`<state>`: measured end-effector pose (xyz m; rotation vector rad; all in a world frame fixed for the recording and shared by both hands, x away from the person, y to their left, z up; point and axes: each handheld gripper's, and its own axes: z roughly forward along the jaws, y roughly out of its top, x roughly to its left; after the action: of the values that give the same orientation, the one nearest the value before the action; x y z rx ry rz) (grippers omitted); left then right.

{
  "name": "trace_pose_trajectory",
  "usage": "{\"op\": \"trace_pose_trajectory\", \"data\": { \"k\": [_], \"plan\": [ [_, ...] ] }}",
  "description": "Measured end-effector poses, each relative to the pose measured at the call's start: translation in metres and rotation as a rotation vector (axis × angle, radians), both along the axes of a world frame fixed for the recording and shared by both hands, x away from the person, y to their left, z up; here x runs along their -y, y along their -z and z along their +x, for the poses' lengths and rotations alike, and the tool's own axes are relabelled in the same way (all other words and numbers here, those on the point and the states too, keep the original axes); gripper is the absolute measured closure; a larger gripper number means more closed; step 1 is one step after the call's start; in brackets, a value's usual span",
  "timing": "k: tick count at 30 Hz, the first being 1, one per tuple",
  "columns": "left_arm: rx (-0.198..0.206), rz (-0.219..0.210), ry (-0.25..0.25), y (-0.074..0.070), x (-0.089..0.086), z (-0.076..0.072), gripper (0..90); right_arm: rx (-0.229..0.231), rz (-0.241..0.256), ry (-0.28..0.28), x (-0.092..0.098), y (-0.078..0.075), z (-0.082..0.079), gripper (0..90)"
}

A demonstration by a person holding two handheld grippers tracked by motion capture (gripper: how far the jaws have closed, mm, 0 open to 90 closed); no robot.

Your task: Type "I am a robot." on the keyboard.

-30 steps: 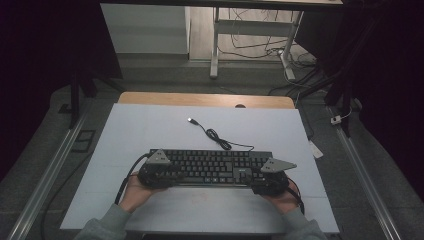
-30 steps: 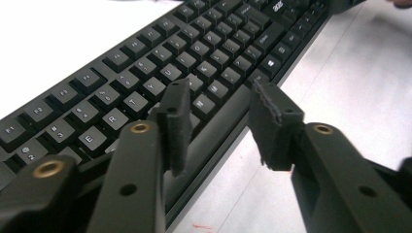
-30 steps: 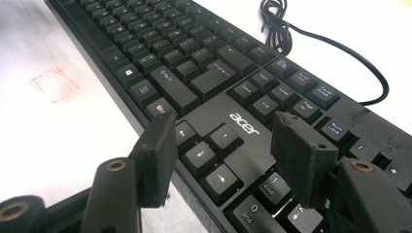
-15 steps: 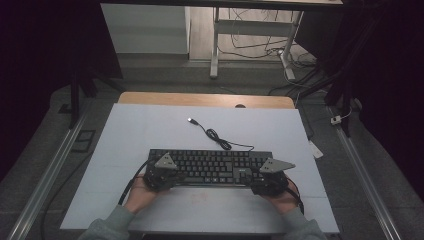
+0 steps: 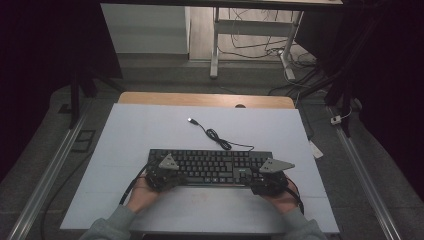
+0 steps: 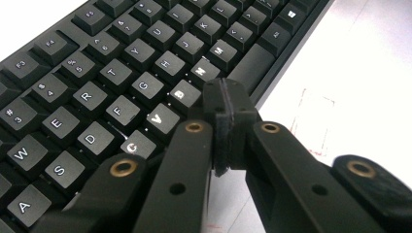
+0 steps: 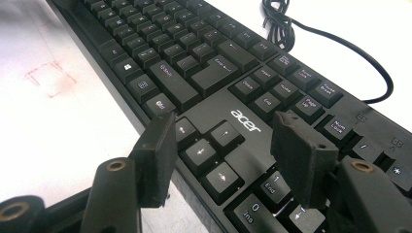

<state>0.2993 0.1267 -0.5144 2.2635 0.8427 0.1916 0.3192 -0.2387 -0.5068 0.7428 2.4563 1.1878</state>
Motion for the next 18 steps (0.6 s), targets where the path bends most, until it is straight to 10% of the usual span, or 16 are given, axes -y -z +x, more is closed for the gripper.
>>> {"op": "trace_pose_trajectory", "data": {
  "k": [13,18],
  "plan": [
    [0.010,0.025,-0.017,0.005,0.003,0.002,88.8,0.001,-0.001,0.000,0.000,0.000,0.000,43.1],
    [0.042,-0.056,-0.030,-0.006,-0.006,-0.001,88.8,0.001,-0.002,0.001,0.000,0.000,0.000,43.1]
  ]
}}
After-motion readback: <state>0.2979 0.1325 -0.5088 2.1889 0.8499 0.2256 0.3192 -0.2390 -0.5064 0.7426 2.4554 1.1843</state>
